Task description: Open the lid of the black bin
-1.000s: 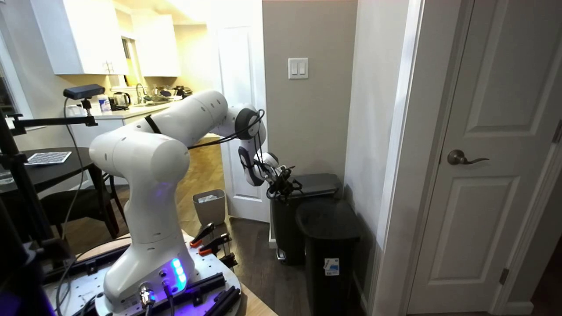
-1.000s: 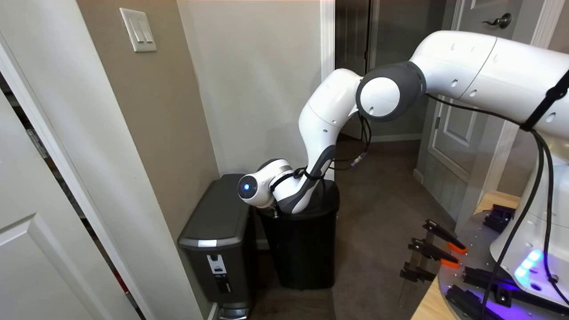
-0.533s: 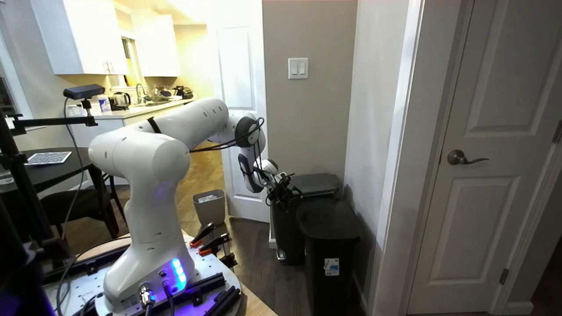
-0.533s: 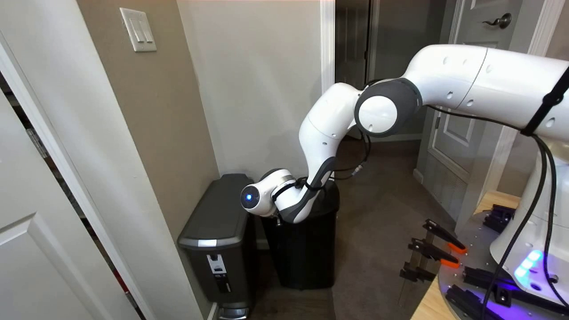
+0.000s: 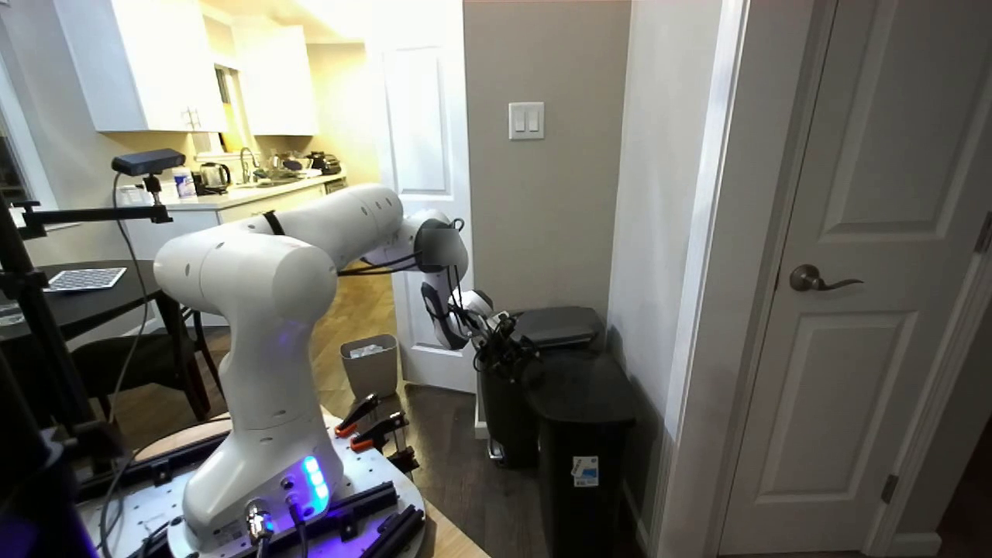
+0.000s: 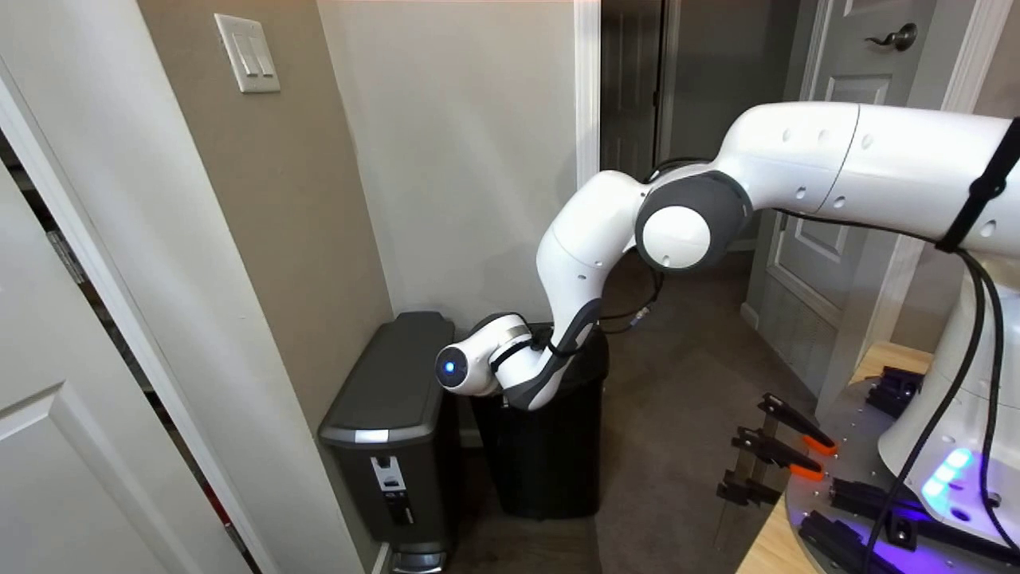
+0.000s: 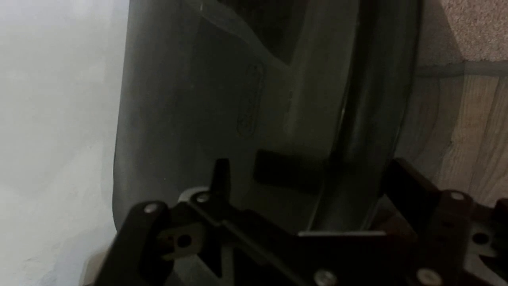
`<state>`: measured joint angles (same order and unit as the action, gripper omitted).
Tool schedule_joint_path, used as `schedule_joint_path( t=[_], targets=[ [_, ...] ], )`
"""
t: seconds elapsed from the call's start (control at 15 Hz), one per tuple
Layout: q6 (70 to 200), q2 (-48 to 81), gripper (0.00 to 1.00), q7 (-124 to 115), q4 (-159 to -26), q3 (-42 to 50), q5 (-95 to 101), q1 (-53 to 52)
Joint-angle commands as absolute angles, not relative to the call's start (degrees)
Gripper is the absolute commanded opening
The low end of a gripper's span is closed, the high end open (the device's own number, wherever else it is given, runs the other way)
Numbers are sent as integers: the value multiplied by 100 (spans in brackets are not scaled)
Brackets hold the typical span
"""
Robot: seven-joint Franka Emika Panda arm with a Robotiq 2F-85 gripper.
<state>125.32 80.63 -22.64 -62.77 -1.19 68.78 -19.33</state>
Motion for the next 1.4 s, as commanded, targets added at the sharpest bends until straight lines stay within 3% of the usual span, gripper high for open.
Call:
schedule_joint_path(
  t=[0.0, 0.8, 1.33],
  targets=[
    [12051, 8289, 100, -1807, -5884, 104, 6661, -2057],
    [10787, 7916, 100, -1769, -5883, 95, 6889, -2196],
    [10881, 7235, 100, -1989, -6393, 174, 6931, -2074]
  ],
)
